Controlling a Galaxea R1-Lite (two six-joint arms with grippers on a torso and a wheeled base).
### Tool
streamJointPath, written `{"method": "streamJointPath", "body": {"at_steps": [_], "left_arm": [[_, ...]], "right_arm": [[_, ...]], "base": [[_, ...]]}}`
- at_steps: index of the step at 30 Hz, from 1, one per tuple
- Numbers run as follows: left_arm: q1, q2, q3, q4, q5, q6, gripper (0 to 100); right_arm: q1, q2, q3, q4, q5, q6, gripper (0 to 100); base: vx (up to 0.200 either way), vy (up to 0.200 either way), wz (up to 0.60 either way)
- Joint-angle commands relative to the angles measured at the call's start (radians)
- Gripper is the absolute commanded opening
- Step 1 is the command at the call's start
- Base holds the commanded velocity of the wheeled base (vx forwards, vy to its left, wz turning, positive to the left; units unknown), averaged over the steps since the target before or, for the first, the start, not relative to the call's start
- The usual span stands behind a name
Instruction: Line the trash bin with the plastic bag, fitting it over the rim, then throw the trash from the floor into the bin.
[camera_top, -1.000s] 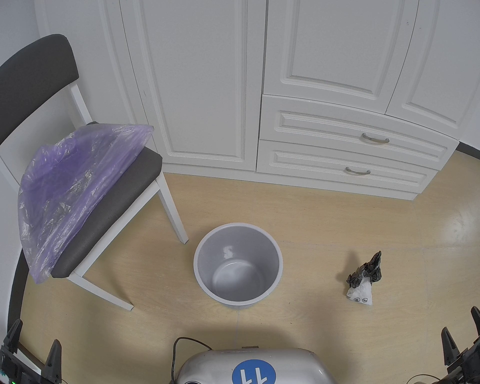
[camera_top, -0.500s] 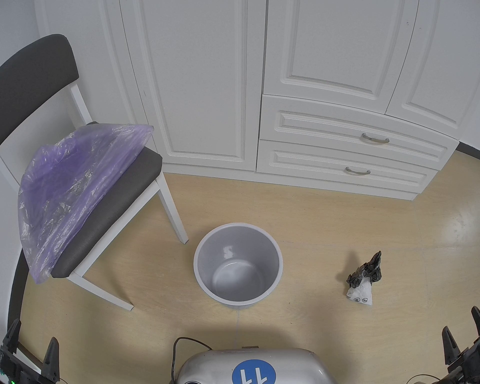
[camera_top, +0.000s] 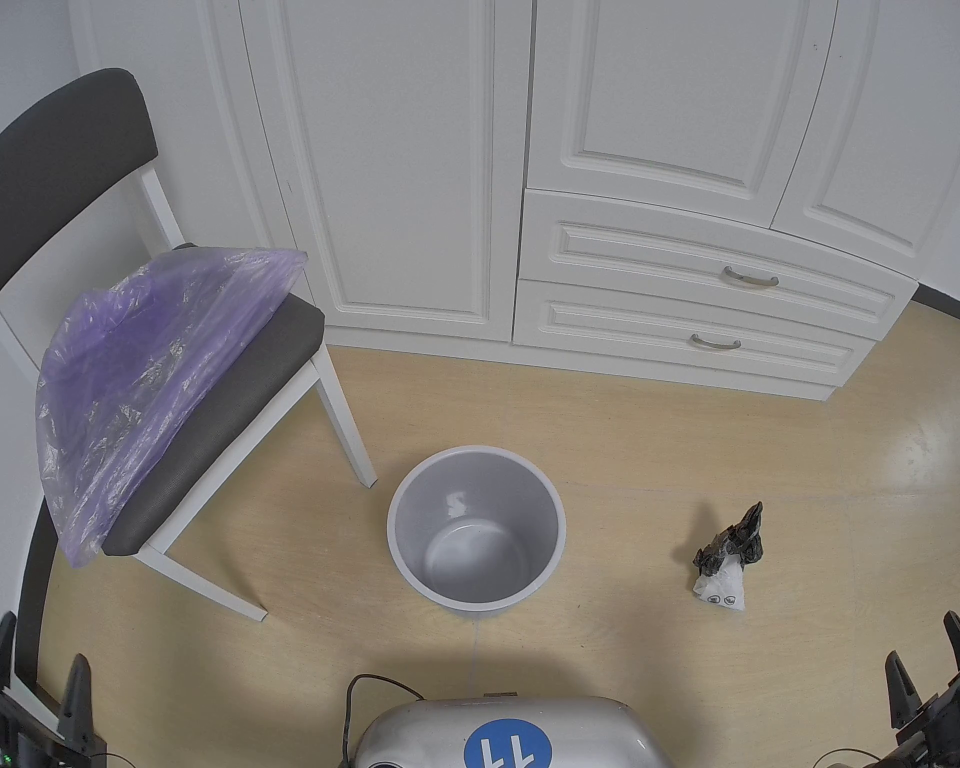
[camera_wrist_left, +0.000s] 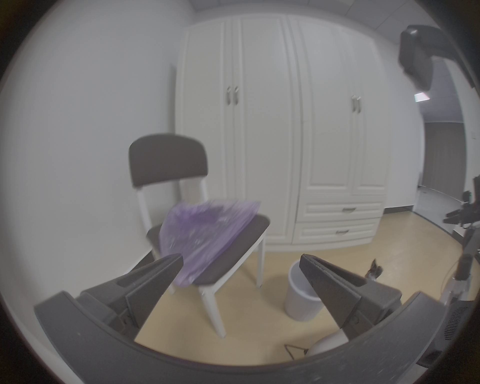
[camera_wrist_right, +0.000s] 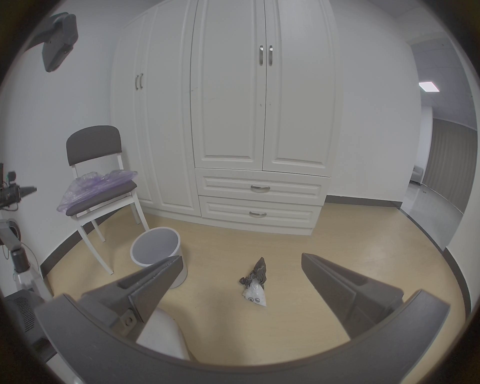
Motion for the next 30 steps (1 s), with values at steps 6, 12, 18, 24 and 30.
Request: {"method": "streamJointPath", "body": {"at_steps": [6,12,18,24,30], "left_arm": [[-0.005,0.007,-0.096,0.081,-0.059,0.044,100],[0.013,0.223,-0.195,0.086,-0.028,0.099,100],[0.041,0.487,-0.253,0.084,0.159,0.242,100],[0.046,0.648,-0.233,0.082,0.271,0.384,100],[0.092,0.737,-0.236,0.078,0.334,0.446,100]], "right_arm": [[0.010,0.074,-0.199,-0.061,0.011,0.264,100],[0.021,0.306,-0.260,-0.067,0.011,0.154,100],[0.017,0.541,-0.400,-0.128,0.003,0.113,100],[0.024,0.705,-0.527,-0.147,0.004,0.013,100],[0.130,0.884,-0.555,-0.383,-0.062,0.074,100]], "base": [[0.000,0.000,0.00],[0.000,0.000,0.00],[0.000,0.000,0.00],[0.000,0.000,0.00],[0.000,0.000,0.00]]}}
